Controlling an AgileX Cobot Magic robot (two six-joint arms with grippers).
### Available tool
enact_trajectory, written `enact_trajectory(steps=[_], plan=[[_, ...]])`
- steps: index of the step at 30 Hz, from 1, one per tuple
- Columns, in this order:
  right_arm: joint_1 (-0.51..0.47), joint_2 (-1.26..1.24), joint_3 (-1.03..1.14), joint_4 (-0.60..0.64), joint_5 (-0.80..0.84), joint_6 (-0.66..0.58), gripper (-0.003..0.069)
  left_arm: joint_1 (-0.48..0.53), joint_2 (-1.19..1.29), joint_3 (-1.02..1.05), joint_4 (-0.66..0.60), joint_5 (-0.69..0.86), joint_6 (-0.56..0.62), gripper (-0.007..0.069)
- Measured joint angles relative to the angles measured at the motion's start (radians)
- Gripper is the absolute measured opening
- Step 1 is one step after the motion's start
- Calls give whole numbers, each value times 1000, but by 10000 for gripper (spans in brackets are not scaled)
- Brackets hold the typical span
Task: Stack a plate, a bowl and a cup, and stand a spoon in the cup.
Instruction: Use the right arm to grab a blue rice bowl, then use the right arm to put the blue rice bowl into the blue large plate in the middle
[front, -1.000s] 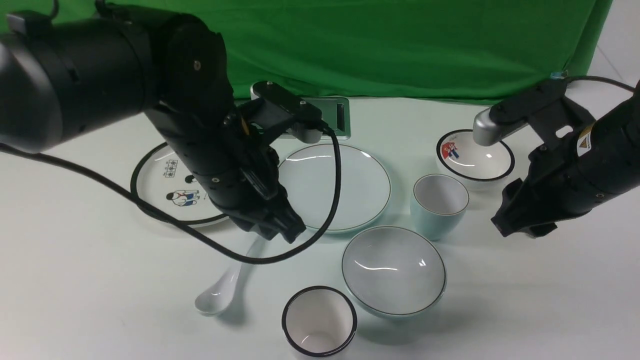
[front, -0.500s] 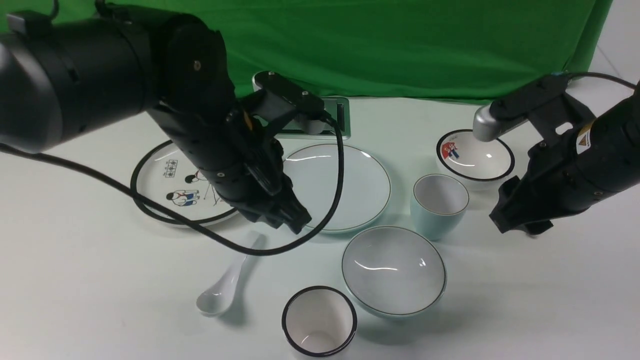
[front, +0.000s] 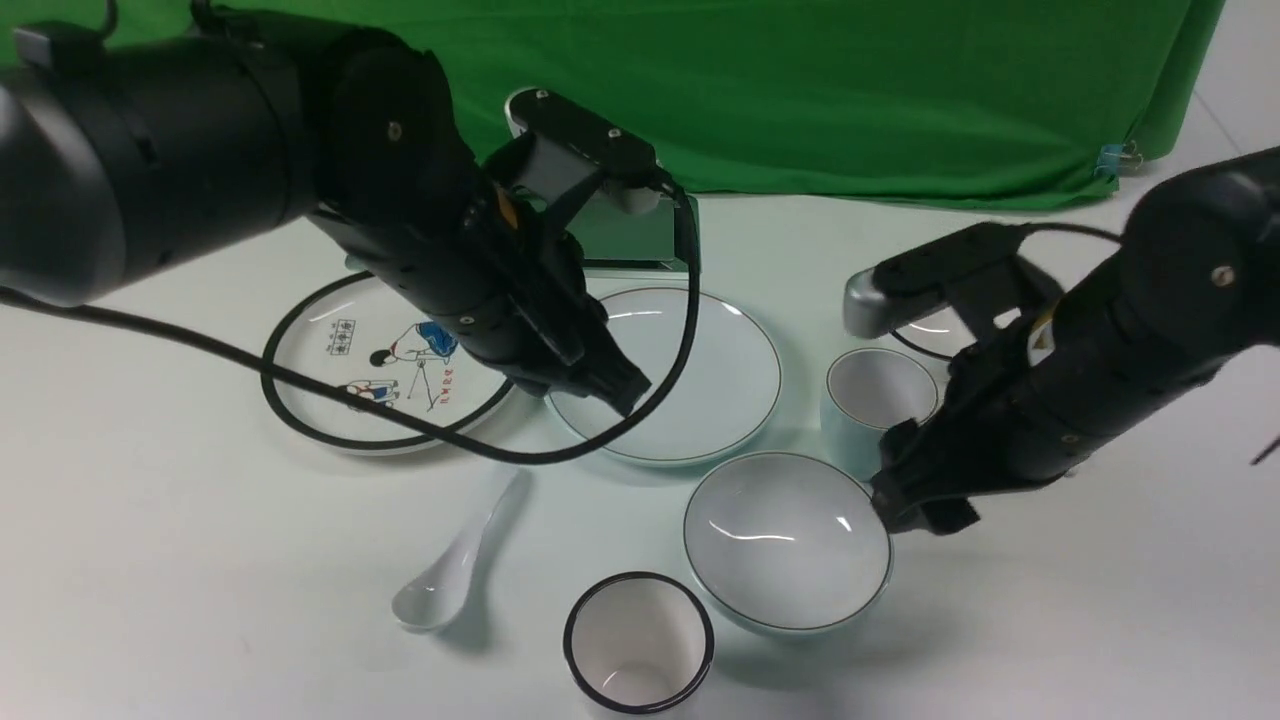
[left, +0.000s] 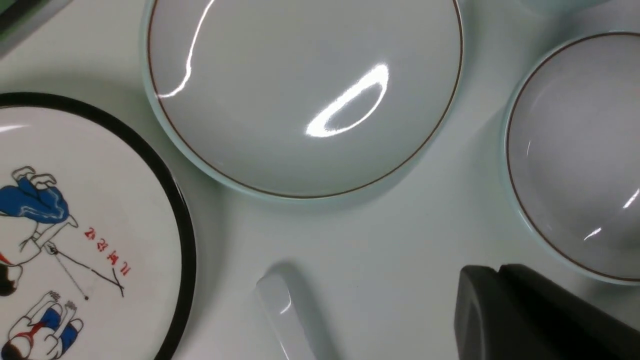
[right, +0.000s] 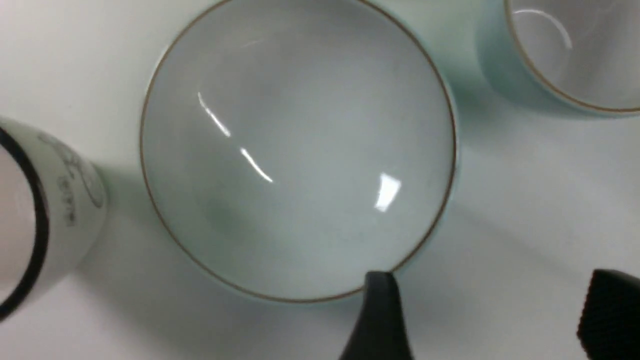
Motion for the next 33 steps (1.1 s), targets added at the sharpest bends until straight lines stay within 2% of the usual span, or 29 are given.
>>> enact_trajectory(steps=[4, 11, 13, 17, 18, 19, 20, 21, 22, 27, 33], plan=[[1, 84, 0, 0, -24, 51, 580, 0, 0, 0, 15, 4, 0, -29], [1, 173, 0, 39, -105, 69, 577, 0, 0, 5, 22, 5, 0, -29], [1, 183, 0, 48, -118, 69, 547, 0, 0, 5, 27, 5, 0, -29], [7, 211, 0, 51, -122, 69, 344, 0, 0, 5, 36, 5, 0, -29], [9, 212, 0, 51, -121, 69, 344, 0, 0, 5, 37, 5, 0, -29], [12, 215, 0, 56, -111, 71, 217, 0, 0, 5, 41, 5, 0, -29], [12, 214, -1, 57, -111, 71, 192, 0, 0, 5, 41, 5, 0, -29], [12, 204, -2, 63, -101, 63, 111, 0, 0, 5, 47, 5, 0, -29], [13, 188, -3, 73, -83, 58, 81, 0, 0, 5, 49, 5, 0, -29], [18, 95, -25, 51, 3, -3, 67, 0, 0, 5, 90, 18, -5, -29], [19, 64, -314, 45, 90, -87, 67, 0, 0, 5, 179, 18, -79, -29]])
